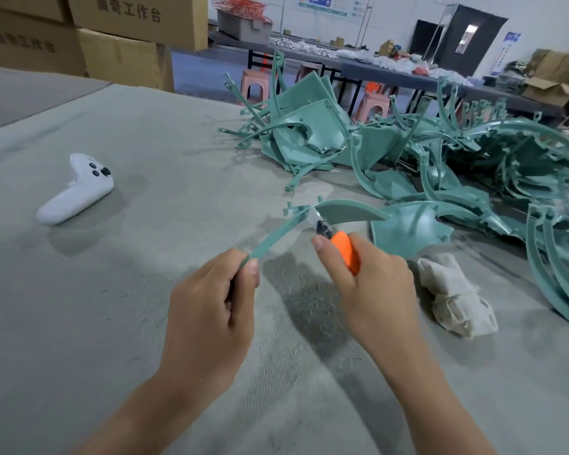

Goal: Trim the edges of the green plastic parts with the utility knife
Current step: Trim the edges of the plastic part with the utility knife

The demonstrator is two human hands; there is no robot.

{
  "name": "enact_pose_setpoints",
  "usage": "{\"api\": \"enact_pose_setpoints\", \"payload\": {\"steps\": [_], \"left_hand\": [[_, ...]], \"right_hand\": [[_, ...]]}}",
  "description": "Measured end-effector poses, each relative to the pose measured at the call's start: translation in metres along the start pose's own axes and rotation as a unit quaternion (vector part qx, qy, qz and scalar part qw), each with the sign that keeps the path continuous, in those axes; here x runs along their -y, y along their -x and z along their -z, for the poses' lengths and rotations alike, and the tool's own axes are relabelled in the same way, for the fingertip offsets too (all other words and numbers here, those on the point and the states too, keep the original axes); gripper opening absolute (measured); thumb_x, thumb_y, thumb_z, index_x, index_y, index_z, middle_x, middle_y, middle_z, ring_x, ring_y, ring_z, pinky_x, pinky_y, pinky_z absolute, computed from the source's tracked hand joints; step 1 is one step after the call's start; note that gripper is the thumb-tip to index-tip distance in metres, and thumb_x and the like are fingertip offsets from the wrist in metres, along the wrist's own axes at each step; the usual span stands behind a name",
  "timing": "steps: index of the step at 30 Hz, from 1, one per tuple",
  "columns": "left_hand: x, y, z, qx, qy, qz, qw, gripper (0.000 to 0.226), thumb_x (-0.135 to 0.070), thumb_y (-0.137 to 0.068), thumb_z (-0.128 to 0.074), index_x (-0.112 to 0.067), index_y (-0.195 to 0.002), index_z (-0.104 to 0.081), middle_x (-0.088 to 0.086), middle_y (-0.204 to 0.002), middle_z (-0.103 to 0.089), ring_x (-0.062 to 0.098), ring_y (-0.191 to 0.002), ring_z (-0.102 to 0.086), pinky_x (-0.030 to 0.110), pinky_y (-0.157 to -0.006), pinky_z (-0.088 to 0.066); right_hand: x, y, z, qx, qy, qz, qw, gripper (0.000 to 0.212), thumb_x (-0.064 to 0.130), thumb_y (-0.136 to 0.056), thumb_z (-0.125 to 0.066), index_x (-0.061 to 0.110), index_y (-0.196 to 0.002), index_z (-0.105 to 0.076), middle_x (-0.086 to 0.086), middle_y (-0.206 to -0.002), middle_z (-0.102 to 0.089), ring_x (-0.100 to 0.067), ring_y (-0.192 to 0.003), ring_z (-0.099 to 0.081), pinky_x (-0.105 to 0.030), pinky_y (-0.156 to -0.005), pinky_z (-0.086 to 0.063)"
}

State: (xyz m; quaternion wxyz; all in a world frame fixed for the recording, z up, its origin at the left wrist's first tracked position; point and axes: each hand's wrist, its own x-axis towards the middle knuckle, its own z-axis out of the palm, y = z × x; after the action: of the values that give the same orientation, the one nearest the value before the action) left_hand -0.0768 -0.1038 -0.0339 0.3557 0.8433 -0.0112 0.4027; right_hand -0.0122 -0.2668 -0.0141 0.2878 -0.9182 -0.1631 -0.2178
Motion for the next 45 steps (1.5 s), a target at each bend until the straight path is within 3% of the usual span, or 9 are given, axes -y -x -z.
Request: {"api": "enact_pose_setpoints", "payload": {"steps": [8,13,16,18,20,29,35,41,45], "left_hand": [[0.0,0.003,0.0,0.018,0.003,0.001,1.0,0.034,-0.026,-0.094,-0.038,-0.009,-0.065,-0.046,-0.012,-0.052,-0.024,0.012,-0.052,-0.035,0.015,-0.051,-0.027],[-0.001,0.004,0.001,0.019,0.003,0.001,1.0,0.035,-0.027,-0.094,-0.038,-0.009,-0.064,-0.046,-0.012,-0.051,-0.025,0.013,-0.051,-0.035,0.017,-0.05,-0.028],[-0.001,0.003,0.0,0.017,0.005,-0.004,1.0,0.035,-0.026,-0.094,-0.039,-0.01,-0.064,-0.046,-0.017,-0.053,-0.023,0.012,-0.051,-0.035,0.016,-0.05,-0.028],[-0.001,0.003,0.0,0.015,0.003,-0.004,1.0,0.034,-0.026,-0.094,-0.039,-0.01,-0.064,-0.046,-0.018,-0.053,-0.022,0.01,-0.051,-0.034,0.014,-0.05,-0.028],[0.0,0.002,0.001,0.015,0.004,-0.001,1.0,0.035,-0.027,-0.094,-0.038,-0.01,-0.065,-0.047,-0.019,-0.053,-0.022,0.006,-0.05,-0.032,0.013,-0.05,-0.028],[-0.002,0.003,-0.001,0.023,0.004,-0.001,1.0,0.034,-0.028,-0.094,-0.039,-0.011,-0.065,-0.046,-0.017,-0.052,-0.022,0.003,-0.05,-0.03,0.012,-0.05,-0.028],[-0.004,0.004,-0.001,0.025,0.003,0.002,1.0,0.034,-0.027,-0.094,-0.039,-0.01,-0.065,-0.047,-0.018,-0.054,-0.022,0.006,-0.051,-0.031,0.009,-0.051,-0.028],[-0.006,0.004,0.002,0.034,0.015,0.007,0.999,0.035,-0.028,-0.093,-0.039,-0.009,-0.064,-0.048,-0.014,-0.052,-0.027,0.011,-0.052,-0.036,0.013,-0.051,-0.028],[-0.006,0.008,0.001,0.075,0.044,0.016,0.996,0.036,-0.032,-0.088,-0.042,-0.012,-0.059,-0.051,-0.002,-0.047,-0.035,0.012,-0.047,-0.038,0.015,-0.048,-0.028]], "right_hand": [[-0.037,-0.018,-0.005,-0.036,-0.053,-0.091,0.994,0.083,0.075,-0.086,-0.027,-0.002,-0.07,-0.052,-0.016,-0.067,-0.064,-0.033,-0.06,-0.054,-0.043,-0.06,-0.043],[-0.055,-0.024,0.003,-0.023,-0.048,-0.15,0.987,0.078,0.068,-0.093,-0.031,-0.002,-0.075,-0.06,-0.009,-0.07,-0.065,-0.029,-0.062,-0.057,-0.04,-0.062,-0.045],[-0.043,-0.018,0.002,-0.016,-0.083,-0.102,0.991,0.084,0.075,-0.088,-0.029,-0.002,-0.076,-0.06,-0.001,-0.055,-0.046,-0.015,-0.05,-0.04,-0.033,-0.054,-0.034],[-0.029,-0.014,0.0,0.001,-0.092,-0.07,0.993,0.084,0.079,-0.087,-0.029,0.001,-0.073,-0.057,-0.004,-0.054,-0.05,-0.017,-0.046,-0.035,-0.029,-0.049,-0.033],[-0.021,-0.011,-0.001,0.011,-0.083,-0.059,0.995,0.079,0.079,-0.085,-0.027,0.005,-0.069,-0.051,-0.009,-0.064,-0.063,-0.023,-0.05,-0.044,-0.032,-0.05,-0.038],[-0.018,-0.011,0.002,-0.005,-0.046,-0.09,0.995,0.079,0.076,-0.088,-0.03,0.003,-0.073,-0.056,-0.011,-0.07,-0.067,-0.032,-0.061,-0.056,-0.045,-0.061,-0.05],[-0.023,-0.01,0.001,-0.041,-0.004,-0.093,0.995,0.067,0.074,-0.09,-0.033,0.015,-0.059,-0.032,0.003,-0.046,-0.036,-0.022,-0.046,-0.036,-0.032,-0.048,-0.024],[-0.054,-0.02,0.011,-0.027,0.015,-0.16,0.987,0.075,0.069,-0.094,-0.034,0.0,-0.071,-0.055,-0.003,-0.054,-0.048,-0.023,-0.053,-0.046,-0.033,-0.053,-0.033],[-0.031,-0.016,0.008,0.01,-0.155,-0.138,0.978,0.081,0.078,-0.081,-0.033,0.005,-0.075,-0.067,0.001,-0.05,-0.041,-0.016,-0.048,-0.037,-0.031,-0.052,-0.031]]}}
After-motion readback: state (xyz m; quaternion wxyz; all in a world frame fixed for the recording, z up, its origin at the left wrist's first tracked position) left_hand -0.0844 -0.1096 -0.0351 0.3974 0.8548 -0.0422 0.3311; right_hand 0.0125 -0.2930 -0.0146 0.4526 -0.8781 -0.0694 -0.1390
